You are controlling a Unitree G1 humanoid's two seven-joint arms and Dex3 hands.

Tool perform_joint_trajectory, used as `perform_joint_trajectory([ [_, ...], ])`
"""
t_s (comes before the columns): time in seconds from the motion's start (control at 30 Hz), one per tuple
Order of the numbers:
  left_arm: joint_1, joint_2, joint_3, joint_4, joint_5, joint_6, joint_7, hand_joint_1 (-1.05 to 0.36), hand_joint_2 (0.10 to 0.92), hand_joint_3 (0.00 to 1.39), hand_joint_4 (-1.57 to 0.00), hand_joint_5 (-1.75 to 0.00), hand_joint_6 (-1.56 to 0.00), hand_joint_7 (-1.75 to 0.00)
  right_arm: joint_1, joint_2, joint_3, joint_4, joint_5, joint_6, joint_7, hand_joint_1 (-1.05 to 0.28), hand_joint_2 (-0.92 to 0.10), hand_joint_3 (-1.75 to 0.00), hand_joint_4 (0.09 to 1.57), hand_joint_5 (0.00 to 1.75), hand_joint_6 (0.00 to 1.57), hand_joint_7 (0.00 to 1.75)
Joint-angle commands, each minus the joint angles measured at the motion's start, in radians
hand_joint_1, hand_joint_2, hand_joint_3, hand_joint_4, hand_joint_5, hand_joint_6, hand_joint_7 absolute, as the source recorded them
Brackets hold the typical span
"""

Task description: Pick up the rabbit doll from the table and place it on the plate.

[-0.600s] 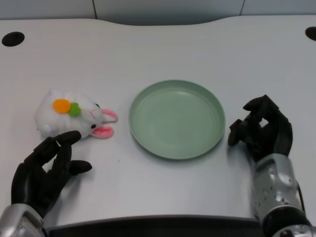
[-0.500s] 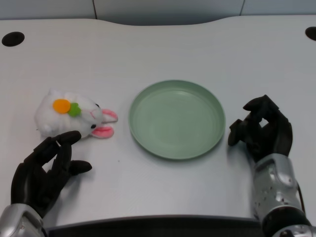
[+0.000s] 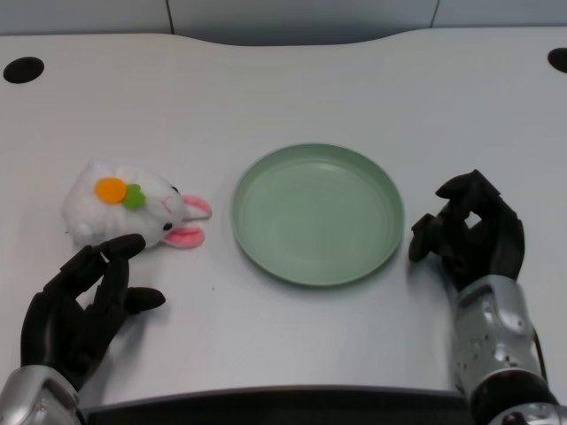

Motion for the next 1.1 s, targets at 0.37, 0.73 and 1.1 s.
perform_joint_trajectory([
  [0.37,0.076,-0.021,0.012,-0.201,-0.040,-0.007,0.008,-0.47,0.921,0.45,-0.54,-1.49,-0.63,-0.83,0.005,0.009,0.005,-0.003,-0.004,-0.010,-0.002,-1.05,-0.57,-1.28,1.57,1.46,1.14,1.75],
  [0.73,0.063,0.019,0.000,-0.324,-0.035,-0.044,-0.033,-0.50,0.921,0.46,-0.53,-1.58,-0.63,-0.87,0.001,0.009,0.012,-0.005,-0.011,0.001,-0.026,-1.05,-0.59,-1.32,1.57,1.50,1.15,1.75],
  [1.1,-0.084,0.287,-0.083,-0.211,0.259,-0.301,-0.155,-0.49,0.921,0.50,-0.46,-1.40,-0.55,-0.69,0.002,0.008,0.020,0.005,-0.018,-0.023,-0.022,-1.05,-0.58,-1.32,1.57,1.49,1.15,1.75],
])
